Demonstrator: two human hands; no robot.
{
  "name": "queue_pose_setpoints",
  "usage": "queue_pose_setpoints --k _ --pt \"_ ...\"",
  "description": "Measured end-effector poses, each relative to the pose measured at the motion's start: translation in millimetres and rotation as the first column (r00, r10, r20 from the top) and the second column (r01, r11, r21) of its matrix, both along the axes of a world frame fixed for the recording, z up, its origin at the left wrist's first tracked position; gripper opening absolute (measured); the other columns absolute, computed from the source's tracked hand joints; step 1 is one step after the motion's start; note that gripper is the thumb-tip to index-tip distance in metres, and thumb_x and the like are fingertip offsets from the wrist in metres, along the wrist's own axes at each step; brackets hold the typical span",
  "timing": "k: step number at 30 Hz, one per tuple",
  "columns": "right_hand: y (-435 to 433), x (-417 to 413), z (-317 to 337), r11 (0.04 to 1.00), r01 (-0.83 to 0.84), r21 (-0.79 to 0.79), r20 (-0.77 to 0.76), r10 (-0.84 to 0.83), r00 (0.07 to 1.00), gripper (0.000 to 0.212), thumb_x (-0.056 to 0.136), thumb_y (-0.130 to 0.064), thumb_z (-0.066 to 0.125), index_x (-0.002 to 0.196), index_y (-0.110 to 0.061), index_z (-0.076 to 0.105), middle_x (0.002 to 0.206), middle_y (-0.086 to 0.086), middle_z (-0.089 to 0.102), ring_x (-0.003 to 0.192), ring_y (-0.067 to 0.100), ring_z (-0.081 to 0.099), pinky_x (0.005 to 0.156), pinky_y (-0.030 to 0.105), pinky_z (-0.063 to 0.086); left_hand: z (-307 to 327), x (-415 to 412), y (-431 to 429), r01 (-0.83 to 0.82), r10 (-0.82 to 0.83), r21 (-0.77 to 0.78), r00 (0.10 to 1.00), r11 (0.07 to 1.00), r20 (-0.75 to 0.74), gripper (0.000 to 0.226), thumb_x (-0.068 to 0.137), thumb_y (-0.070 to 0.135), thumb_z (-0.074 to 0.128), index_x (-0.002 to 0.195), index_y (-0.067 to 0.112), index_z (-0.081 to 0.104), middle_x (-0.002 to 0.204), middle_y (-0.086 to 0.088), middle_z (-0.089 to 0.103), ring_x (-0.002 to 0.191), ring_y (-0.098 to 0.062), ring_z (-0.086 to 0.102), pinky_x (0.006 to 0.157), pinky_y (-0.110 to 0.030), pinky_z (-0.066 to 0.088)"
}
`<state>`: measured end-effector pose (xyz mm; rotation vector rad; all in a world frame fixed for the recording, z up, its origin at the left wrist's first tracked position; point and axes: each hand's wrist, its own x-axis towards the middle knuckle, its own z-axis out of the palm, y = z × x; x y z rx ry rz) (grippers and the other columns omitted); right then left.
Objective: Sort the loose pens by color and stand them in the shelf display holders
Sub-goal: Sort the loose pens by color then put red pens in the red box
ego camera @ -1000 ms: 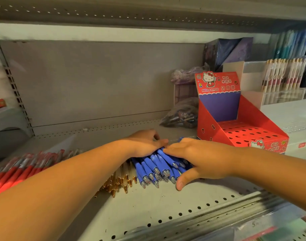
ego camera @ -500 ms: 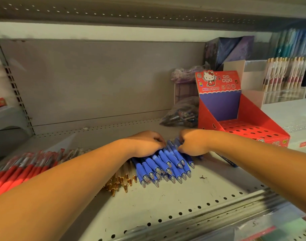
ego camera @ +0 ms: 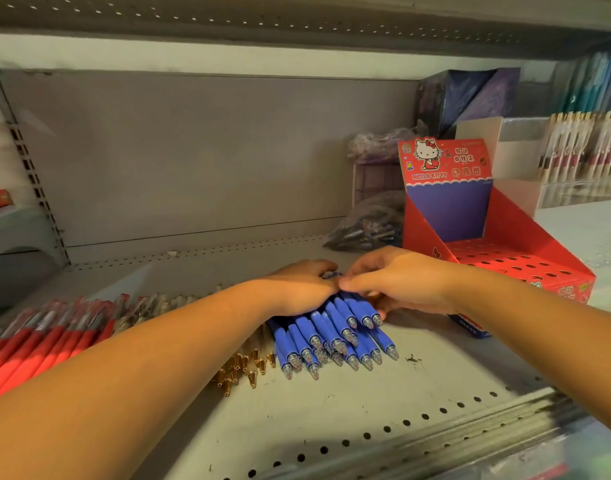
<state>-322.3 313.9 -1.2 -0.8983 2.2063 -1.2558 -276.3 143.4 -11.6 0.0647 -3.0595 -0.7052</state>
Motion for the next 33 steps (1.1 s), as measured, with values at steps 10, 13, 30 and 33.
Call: queue_pose_setpoints --k 10,13,30,33 --pt "-1.3 -1.7 -3.9 1.000 0.020 0.004 0.128 -0.020 0.992 0.029 0.088 0.002 0.066 0.113 -0.012 0.059 0.089 0.013 0.068 0.060 0.012 0.062 0.059 0.024 0.053 2.4 -1.3 -2.1 -0.101 0.097 0.120 0.995 0.988 0.040 0.058 0.083 0.048 0.064 0.135 0.034 0.042 0.123 0.005 0.056 0.101 -0.011 0.056 0.077 -0.027 0.045" --pt "-1.2 -2.7 -3.1 0.996 0.085 0.021 0.148 -0.088 0.985 0.026 0.087 0.004 0.060 0.109 -0.010 0.061 0.078 0.010 0.069 0.058 0.014 0.062 0.056 0.025 0.053 2.3 -1.1 -2.0 -0.131 0.124 0.119 0.990 0.984 0.063 0.068 0.080 0.054 0.065 0.139 0.032 0.038 0.129 0.003 0.053 0.106 -0.016 0.055 0.081 -0.028 0.046" --pt "3.1 -1.5 -2.4 0.991 0.064 0.121 -0.078 -0.055 0.995 0.019 0.089 -0.003 0.061 0.101 -0.007 0.075 0.089 0.015 0.074 0.063 0.015 0.068 0.057 0.024 0.057 -7.3 0.0 -0.9 -0.063 0.063 -0.065 0.998 0.996 0.003 0.076 0.082 0.074 0.051 0.140 0.027 0.042 0.119 0.008 0.056 0.103 -0.015 0.055 0.081 -0.028 0.044" --pt "1.6 -0.6 -3.8 0.986 0.065 0.154 -0.111 -0.048 0.993 0.022 0.090 -0.009 0.065 0.111 -0.012 0.067 0.092 0.015 0.073 0.067 0.018 0.069 0.059 0.026 0.059 -8.0 0.2 -1.1 -0.067 0.068 -0.057 0.998 0.996 0.009 0.083 0.078 0.077 0.050 0.144 0.028 0.037 0.130 0.008 0.055 0.107 -0.014 0.054 0.085 -0.029 0.044"
